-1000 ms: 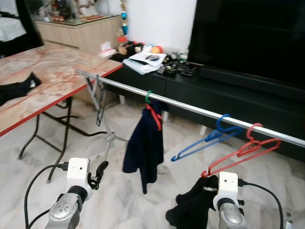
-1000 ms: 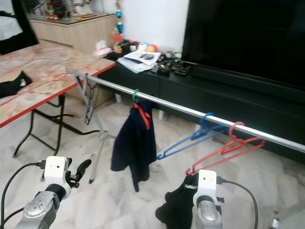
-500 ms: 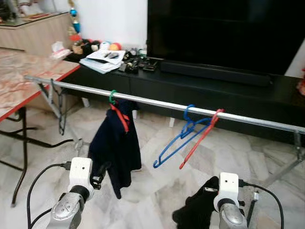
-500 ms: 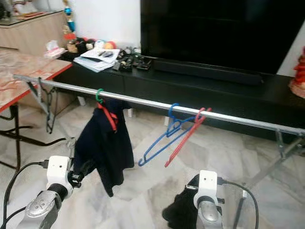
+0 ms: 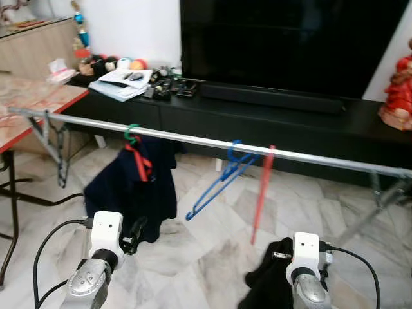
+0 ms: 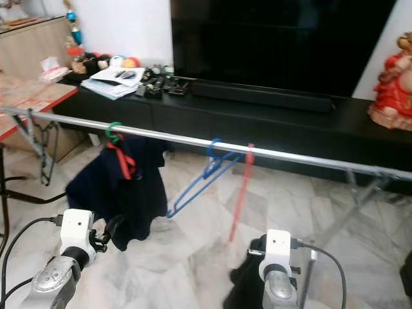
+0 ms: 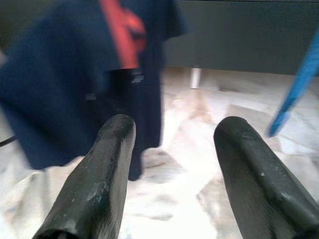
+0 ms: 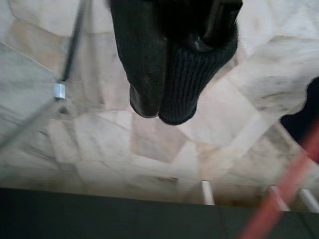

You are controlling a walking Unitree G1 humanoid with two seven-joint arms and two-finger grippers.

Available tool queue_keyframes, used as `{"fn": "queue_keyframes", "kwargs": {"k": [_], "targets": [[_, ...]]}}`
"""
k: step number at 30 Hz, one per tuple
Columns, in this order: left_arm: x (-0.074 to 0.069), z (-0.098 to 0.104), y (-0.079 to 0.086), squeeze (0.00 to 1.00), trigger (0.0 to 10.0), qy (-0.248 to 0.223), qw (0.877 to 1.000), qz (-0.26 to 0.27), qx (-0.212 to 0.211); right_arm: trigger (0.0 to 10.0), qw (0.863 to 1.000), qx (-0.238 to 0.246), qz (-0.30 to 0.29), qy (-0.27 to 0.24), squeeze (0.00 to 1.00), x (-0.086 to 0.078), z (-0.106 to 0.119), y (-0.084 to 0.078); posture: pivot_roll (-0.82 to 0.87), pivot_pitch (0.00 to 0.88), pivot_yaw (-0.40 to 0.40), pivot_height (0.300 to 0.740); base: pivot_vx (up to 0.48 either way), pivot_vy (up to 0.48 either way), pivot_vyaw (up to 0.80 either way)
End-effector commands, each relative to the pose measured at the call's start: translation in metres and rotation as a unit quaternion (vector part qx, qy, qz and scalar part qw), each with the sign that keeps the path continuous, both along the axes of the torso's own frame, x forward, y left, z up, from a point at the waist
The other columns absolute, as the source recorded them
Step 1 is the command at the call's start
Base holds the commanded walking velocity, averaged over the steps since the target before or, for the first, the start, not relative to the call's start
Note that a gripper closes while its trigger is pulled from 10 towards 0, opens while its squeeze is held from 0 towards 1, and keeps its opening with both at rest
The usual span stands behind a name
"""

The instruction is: Hang hanger

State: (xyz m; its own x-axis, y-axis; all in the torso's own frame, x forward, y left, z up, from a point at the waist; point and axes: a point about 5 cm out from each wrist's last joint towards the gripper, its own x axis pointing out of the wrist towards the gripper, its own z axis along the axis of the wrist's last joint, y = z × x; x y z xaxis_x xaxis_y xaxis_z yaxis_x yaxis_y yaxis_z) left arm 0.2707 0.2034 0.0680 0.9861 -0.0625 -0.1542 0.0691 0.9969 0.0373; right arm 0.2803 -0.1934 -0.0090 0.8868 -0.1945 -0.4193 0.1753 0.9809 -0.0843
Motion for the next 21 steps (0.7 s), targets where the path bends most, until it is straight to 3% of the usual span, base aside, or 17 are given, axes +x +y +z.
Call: {"fn": "queue_keyframes", "kwargs": {"k": [1, 7, 21], "targets": [[-0.0009, -0.0013, -0.001, 0.0, 10.0, 0.002, 1.0, -0.004, 0.008, 10.0, 1.0, -0.005, -0.003, -0.013, 0.0, 0.0035, 0.0047, -0.0026, 0.13, 0.0, 0.01, 0.74, 0.0, -0.48, 0.0], [-0.0007, -0.0009, -0.0012, 0.0, 10.0, 0.002, 1.0, -0.004, 0.008, 10.0, 1.0, -0.004, -0.004, -0.008, 0.0, 0.0023, 0.0032, -0.0027, 0.13, 0.0, 0.01, 0.74, 0.0, -0.48, 0.0], [0.0003, -0.0001, -0.0018, 0.0, 10.0, 0.001, 1.0, -0.009, 0.009, 10.0, 1.0, -0.001, -0.001, 0.0, 0.0, 0.0002, 0.0005, -0.0015, 0.13, 0.0, 0.011, 0.74, 0.0, 0.0, 0.0]]}}
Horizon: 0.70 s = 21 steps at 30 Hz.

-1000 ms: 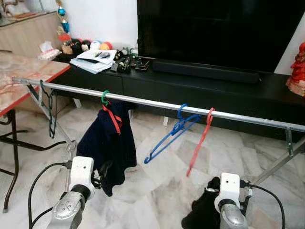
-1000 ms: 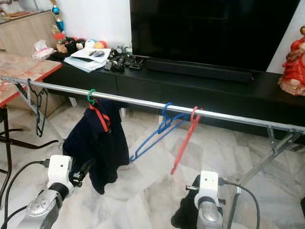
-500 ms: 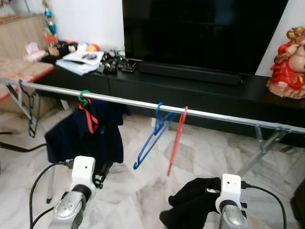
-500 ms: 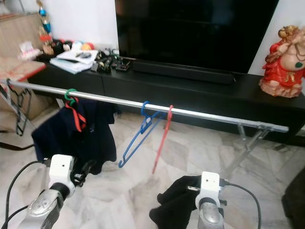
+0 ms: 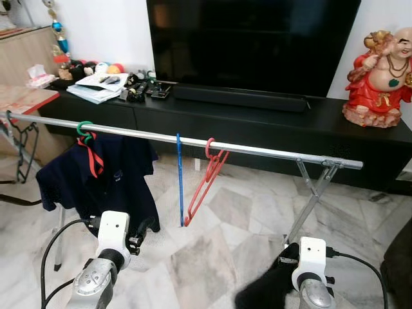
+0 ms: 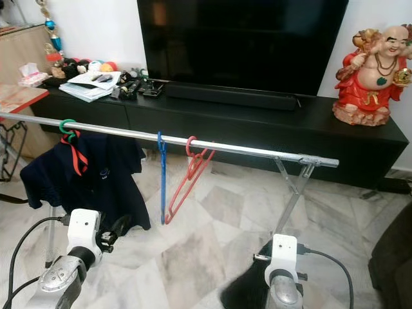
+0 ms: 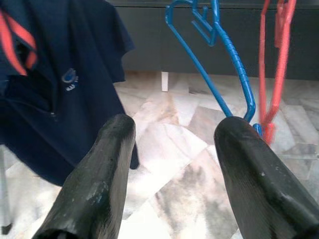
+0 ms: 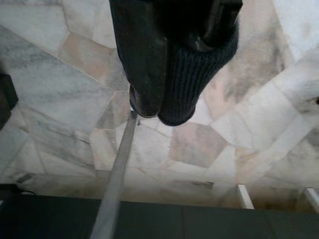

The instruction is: Hang hanger

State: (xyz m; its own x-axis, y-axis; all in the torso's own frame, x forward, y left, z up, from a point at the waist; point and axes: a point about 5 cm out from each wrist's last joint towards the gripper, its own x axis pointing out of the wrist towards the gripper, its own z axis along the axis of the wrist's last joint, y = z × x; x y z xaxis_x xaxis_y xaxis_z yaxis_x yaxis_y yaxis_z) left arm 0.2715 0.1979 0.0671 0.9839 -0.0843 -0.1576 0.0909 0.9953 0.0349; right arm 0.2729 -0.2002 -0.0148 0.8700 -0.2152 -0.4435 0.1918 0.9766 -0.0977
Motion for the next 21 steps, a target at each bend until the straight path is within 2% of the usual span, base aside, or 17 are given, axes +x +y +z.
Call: {"fn": "queue_keyframes", "kwargs": {"k": [1, 12, 21], "targets": [[-0.0005, 0.0009, 0.0035, 0.0, 10.0, 0.0, 1.0, 0.001, 0.01, 10.0, 1.0, 0.004, 0.011, -0.012, 0.0, 0.0069, 0.0054, 0.0057, 0.13, 0.0, 0.008, 0.74, 0.0, 0.0, 0.0], [0.0003, 0.0021, 0.0025, 0.0, 10.0, -0.002, 1.0, -0.003, 0.005, 10.0, 1.0, 0.012, 0.028, -0.001, 0.0, 0.0033, 0.0007, 0.0113, 0.13, 0.0, 0.01, 0.74, 0.0, 0.0, 0.0], [0.0004, 0.0026, 0.0012, 0.0, 10.0, -0.002, 1.0, -0.008, 0.001, 10.0, 1.0, 0.012, 0.026, 0.009, 0.0, 0.0008, -0.0022, 0.0108, 0.13, 0.0, 0.008, 0.74, 0.292, 0.0, 0.0]]}}
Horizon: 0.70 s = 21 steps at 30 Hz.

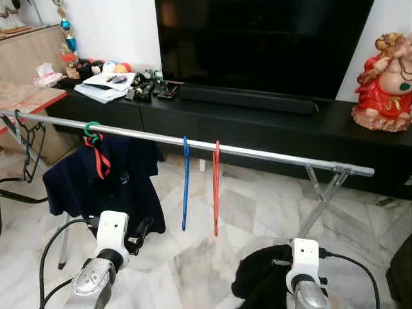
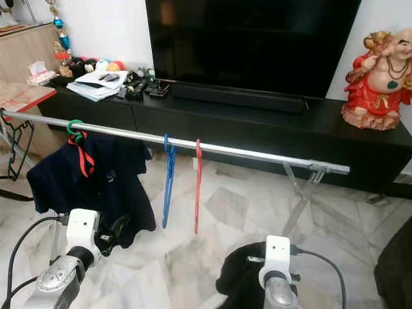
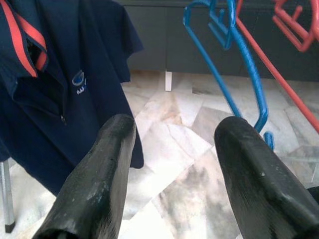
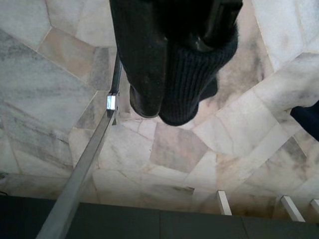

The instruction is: Hang hanger

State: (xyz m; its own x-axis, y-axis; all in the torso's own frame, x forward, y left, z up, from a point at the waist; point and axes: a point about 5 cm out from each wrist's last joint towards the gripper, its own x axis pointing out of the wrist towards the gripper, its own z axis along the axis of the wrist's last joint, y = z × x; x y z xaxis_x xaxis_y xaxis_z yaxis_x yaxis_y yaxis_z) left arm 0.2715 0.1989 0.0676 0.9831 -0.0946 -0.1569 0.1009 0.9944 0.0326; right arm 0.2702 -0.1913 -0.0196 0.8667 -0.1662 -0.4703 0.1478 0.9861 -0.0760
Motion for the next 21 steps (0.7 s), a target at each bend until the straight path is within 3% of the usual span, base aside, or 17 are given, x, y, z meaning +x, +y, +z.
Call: {"fn": "queue_keyframes", "kwargs": {"k": [1, 18, 21], "targets": [[0.0004, 0.0021, 0.0003, 0.0, 10.0, -0.002, 1.0, -0.003, 0.002, 10.0, 1.0, -0.001, 0.004, -0.003, 0.0, 0.0036, 0.0026, 0.0019, 0.13, 0.0, 0.008, 0.74, 0.326, 0.0, 0.0], [0.0004, 0.0024, -0.0018, 0.0, 10.0, -0.002, 1.0, -0.013, -0.005, 10.0, 1.0, 0.0, 0.007, 0.0, 0.0, 0.0027, 0.0015, 0.003, 0.13, 0.0, 0.007, 0.74, 0.334, 0.0, 0.0], [-0.0001, 0.0025, -0.0036, 0.0, 10.0, 0.0, 1.0, -0.025, -0.008, 10.0, 1.0, -0.001, 0.007, 0.001, 0.0, 0.0024, 0.0011, 0.0032, 0.13, 0.0, 0.007, 0.74, 0.0, 0.0, 0.0]]}}
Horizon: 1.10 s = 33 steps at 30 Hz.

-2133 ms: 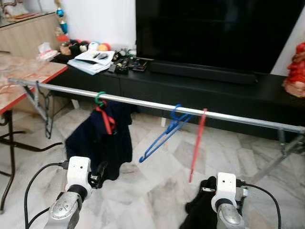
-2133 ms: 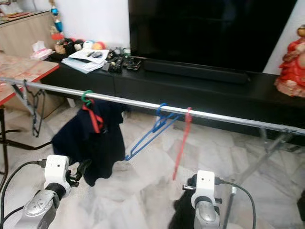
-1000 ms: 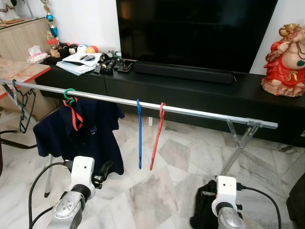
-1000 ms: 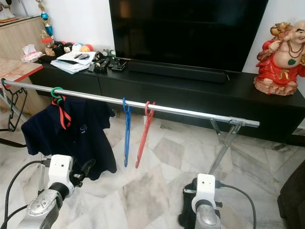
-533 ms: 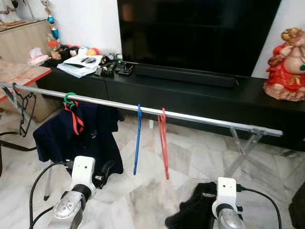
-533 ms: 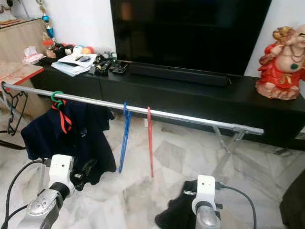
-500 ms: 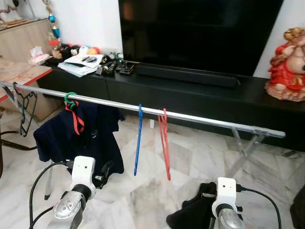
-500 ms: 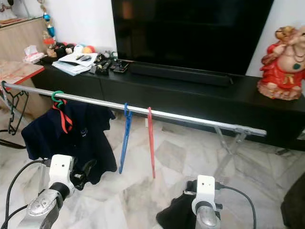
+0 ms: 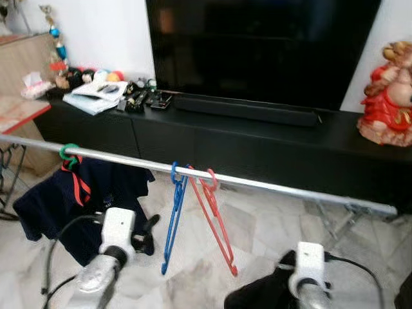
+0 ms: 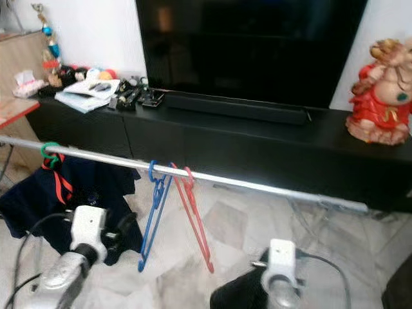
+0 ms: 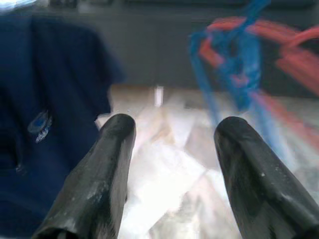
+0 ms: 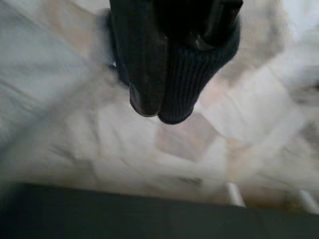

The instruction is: Hang hanger

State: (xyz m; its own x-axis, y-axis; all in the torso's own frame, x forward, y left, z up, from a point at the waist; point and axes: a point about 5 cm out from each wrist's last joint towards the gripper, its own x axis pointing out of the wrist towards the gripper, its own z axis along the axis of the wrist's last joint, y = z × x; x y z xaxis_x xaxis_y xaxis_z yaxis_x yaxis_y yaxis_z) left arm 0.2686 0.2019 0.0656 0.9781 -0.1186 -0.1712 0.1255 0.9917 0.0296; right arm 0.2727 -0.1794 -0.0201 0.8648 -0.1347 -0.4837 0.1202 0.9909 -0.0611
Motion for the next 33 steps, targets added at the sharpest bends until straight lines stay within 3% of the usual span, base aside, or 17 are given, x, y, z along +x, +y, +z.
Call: {"fn": "queue_keyframes", "kwargs": {"k": [1, 12, 14, 15, 20, 21, 29, 30, 33], "targets": [[0.002, 0.004, -0.009, 0.0, 10.0, 0.001, 0.999, -0.033, -0.008, 10.0, 1.0, -0.009, -0.006, -0.004, 0.0, 0.0, 0.001, -0.009, 0.13, 0.0, 0.005, 0.74, 0.0, 0.0, 0.0], [0.005, 0.01, -0.012, 0.0, 10.0, 0.022, 0.994, -0.1, -0.024, 10.0, 1.0, -0.01, -0.005, 0.002, 0.0, -0.003, -0.001, -0.007, 0.14, 0.0, 0.008, 0.74, 0.0, 0.0, 0.0], [0.01, 0.011, -0.011, 0.0, 10.0, 0.022, 0.995, -0.101, -0.01, 10.0, 1.0, -0.01, -0.005, 0.002, 0.0, -0.003, -0.001, -0.007, 0.14, 0.0, 0.008, 0.74, 0.0, 0.0, 0.0], [0.013, 0.012, -0.011, 0.09, 10.0, 0.02, 0.995, -0.098, -0.003, 10.0, 1.0, -0.01, -0.005, 0.003, 0.0, -0.003, -0.001, -0.007, 0.14, 0.0, 0.008, 0.74, 0.0, 0.0, 0.0], [0.029, 0.013, -0.008, 0.0, 10.0, 0.03, 0.997, -0.072, 0.003, 10.0, 1.0, -0.009, -0.007, 0.003, 0.0, -0.003, -0.001, -0.007, 0.13, 0.0, 0.015, 0.74, 0.0, 0.0, 0.0], [0.037, 0.012, -0.011, 0.0, 10.0, 0.04, 0.996, -0.077, 0.001, 10.0, 1.0, -0.009, -0.007, 0.003, 0.0, -0.003, -0.001, -0.006, 0.13, 0.0, 0.017, 0.74, 0.0, 0.0, 0.0], [0.059, 0.014, -0.018, 0.0, 10.0, 0.051, 0.994, -0.093, 0.014, 10.0, 1.0, -0.009, -0.008, 0.001, 0.0, -0.002, -0.001, -0.007, 0.12, 0.0, 0.023, 0.74, 0.0, 0.0, 0.0], [0.067, 0.015, -0.019, 0.0, 10.0, 0.054, 0.995, -0.084, 0.028, 10.0, 1.0, -0.009, -0.009, 0.0, 0.0, -0.002, 0.0, -0.007, 0.11, 0.0, 0.024, 0.74, 0.0, 0.0, 0.0], [0.073, 0.016, -0.019, 0.0, 10.0, 0.062, 0.995, -0.065, 0.047, 10.0, 1.0, -0.009, -0.009, 0.0, 0.0, -0.002, 0.0, -0.007, 0.11, 0.0, 0.024, 0.74, 0.0, 0.0, 0.0]]}}
